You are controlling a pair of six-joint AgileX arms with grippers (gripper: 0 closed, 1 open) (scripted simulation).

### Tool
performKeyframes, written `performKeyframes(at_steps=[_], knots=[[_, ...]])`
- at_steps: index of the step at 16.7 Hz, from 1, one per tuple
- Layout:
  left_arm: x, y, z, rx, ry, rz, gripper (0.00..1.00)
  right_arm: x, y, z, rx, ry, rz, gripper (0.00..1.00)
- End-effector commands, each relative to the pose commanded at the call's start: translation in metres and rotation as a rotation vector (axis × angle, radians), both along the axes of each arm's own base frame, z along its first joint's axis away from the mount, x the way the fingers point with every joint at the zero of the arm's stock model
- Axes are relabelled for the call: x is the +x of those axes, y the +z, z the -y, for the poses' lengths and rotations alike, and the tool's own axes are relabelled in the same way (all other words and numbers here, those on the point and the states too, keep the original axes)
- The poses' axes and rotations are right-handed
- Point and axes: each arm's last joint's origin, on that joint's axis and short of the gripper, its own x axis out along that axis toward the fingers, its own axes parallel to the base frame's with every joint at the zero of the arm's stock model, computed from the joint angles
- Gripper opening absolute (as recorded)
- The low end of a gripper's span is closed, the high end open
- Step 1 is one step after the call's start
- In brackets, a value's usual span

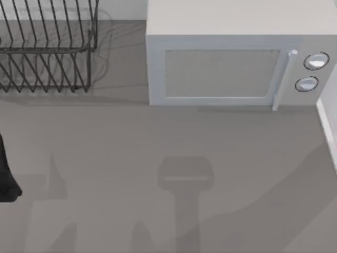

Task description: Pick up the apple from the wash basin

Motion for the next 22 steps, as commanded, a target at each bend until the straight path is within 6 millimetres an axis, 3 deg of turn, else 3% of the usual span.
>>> performKeyframes(at_steps=[2,5,10,13,16,18,22], knots=[[0.0,0.0,0.0,0.0,0.0,0.0,1.0,0.005,0.009,0.002,-0.001,0.0,0.004,0.0],[0.0,0.0,0.0,0.0,0.0,0.0,1.0,0.018,0.041,0.007,-0.002,0.0,0.006,0.0],[0.0,0.0,0.0,0.0,0.0,0.0,1.0,0.025,0.134,0.01,0.01,0.0,-0.031,0.0],[0.0,0.0,0.0,0.0,0.0,0.0,1.0,0.015,0.195,0.006,0.011,0.0,-0.035,0.0],[0.0,0.0,0.0,0.0,0.0,0.0,1.0,0.003,0.238,0.001,0.004,0.0,-0.011,0.0],[0.0,0.0,0.0,0.0,0.0,0.0,1.0,0.0,0.249,0.0,0.0,0.0,0.0,0.0],[0.0,0.0,0.0,0.0,0.0,0.0,1.0,0.0,0.248,-0.001,0.001,0.001,-0.002,0.0]])
